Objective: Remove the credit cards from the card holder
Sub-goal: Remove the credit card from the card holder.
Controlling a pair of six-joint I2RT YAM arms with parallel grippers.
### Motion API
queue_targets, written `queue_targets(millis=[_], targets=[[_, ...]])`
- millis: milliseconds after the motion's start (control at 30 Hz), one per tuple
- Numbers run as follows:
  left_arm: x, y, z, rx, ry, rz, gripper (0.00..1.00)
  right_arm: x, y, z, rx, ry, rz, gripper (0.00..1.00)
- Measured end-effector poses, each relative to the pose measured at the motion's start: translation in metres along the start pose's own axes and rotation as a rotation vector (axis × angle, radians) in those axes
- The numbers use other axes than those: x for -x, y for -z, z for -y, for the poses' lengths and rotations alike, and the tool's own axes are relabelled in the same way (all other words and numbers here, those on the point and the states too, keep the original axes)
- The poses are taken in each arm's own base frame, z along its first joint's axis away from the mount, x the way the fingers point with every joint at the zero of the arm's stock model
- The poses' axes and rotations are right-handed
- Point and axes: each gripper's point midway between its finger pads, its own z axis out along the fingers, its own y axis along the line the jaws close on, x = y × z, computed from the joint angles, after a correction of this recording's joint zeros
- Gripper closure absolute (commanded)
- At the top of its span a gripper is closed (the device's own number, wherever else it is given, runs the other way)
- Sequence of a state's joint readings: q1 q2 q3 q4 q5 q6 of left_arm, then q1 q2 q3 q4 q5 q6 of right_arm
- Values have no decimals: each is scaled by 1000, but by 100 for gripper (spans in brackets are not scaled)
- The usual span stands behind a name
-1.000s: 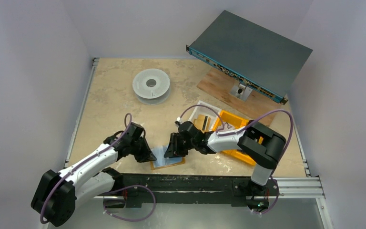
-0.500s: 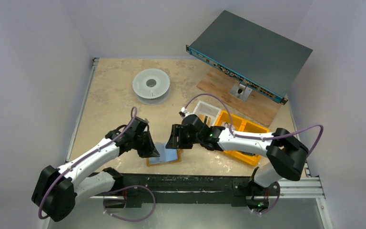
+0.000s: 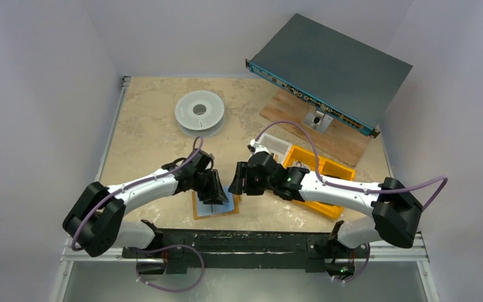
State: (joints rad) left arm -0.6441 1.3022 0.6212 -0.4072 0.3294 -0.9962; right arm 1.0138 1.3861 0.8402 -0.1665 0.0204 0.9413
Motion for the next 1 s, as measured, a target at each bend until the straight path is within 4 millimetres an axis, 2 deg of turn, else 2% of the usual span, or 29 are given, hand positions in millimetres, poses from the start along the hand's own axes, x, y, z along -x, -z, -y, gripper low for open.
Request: queue_targets(millis=[333, 567, 667, 833, 1000], targets=[[3, -23, 2, -11, 29, -36, 80, -7, -2, 17, -44, 0, -3, 51], [2, -27, -2, 9, 37, -47, 82, -9, -8, 20, -57, -4, -3, 71], [2, -27, -2, 10, 38, -47, 76, -18, -18, 23, -69, 5, -27, 78], [2, -25, 0, 6, 32, -45, 65, -45, -33, 31, -102, 24, -100, 82], [4, -15, 2, 9, 19, -23, 63, -45, -34, 28, -90, 25, -96, 82]])
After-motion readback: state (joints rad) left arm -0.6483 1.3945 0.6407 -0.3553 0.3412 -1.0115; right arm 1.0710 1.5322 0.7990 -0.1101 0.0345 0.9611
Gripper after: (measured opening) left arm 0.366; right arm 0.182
